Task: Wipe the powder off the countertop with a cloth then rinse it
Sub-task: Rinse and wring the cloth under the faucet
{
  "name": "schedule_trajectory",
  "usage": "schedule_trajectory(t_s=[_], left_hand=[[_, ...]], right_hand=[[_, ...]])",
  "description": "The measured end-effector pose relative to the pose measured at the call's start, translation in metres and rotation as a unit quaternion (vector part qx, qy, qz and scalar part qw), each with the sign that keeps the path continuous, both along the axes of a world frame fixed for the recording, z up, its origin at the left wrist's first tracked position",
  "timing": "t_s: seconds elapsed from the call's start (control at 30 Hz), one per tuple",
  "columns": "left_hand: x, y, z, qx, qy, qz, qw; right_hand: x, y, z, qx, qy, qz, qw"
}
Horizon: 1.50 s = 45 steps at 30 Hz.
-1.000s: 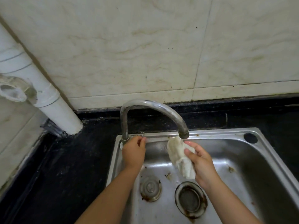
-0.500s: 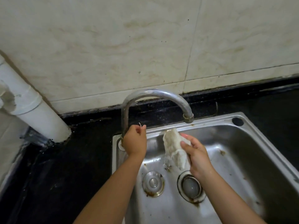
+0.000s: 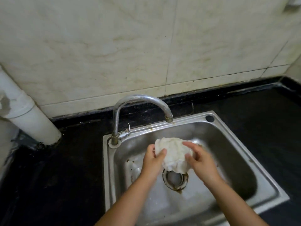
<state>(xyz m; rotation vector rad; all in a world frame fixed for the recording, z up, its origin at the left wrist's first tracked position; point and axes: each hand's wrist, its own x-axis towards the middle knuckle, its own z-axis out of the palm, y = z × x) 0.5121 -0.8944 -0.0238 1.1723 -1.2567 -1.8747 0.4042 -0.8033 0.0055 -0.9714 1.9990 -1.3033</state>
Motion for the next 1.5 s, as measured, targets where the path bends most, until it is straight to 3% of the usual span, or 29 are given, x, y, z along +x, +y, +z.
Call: schedule_trajectory(t_s=[0.07,0.13,0.3,0.43,0.53,0.67,0.8,0.93,1.1,1.23,1.43,1.5], left_hand=[[-0.003,0.011,0.006,-0.096,-0.072,-0.003,0.993],[-0.007,0.024,0.011,-0.145,-0.121,-0.052,0.981],[-0.015,0.04,0.025,0.014,0.013,-0.151,0.988],[-0.017,0.047,0.025,0.048,0.047,-0.228,0.971],[-0.023,0.052,0.024,0.013,-0.008,-0.258,0.966],[-0.034,0.056,0.03,-0.002,-0.067,-0.221,0.973],[-0.033,0.051,0.034,0.025,-0.064,-0.196,0.978],[-0.034,0.048,0.036,0.076,-0.036,-0.2,0.976],[-0.032,0.039,0.024,0.118,-0.006,-0.219,0.969],[-0.028,0.041,0.02,0.157,-0.027,-0.266,0.951],[-0.023,0.042,0.014,0.249,-0.04,-0.286,0.924],[-0.022,0.041,0.013,0.27,-0.028,-0.284,0.92]], right_hand=[[0.004,0.011,0.003,0.026,0.067,0.023,0.997],[0.01,0.021,0.008,0.047,0.076,0.058,0.994],[-0.001,0.047,0.023,0.087,0.015,0.177,0.98],[-0.02,0.059,0.034,0.064,-0.083,0.178,0.978],[-0.037,0.066,0.037,0.095,-0.062,0.182,0.977],[-0.054,0.074,0.041,0.119,-0.072,0.184,0.973],[-0.059,0.08,0.04,0.066,-0.126,0.113,0.983],[-0.057,0.076,0.029,0.057,-0.092,0.089,0.99],[-0.058,0.07,0.016,0.039,-0.102,0.121,0.987],[-0.054,0.068,0.004,0.039,-0.057,0.161,0.985],[-0.055,0.072,-0.012,-0.019,-0.189,0.116,0.975],[-0.054,0.078,-0.017,-0.046,-0.194,0.069,0.977]])
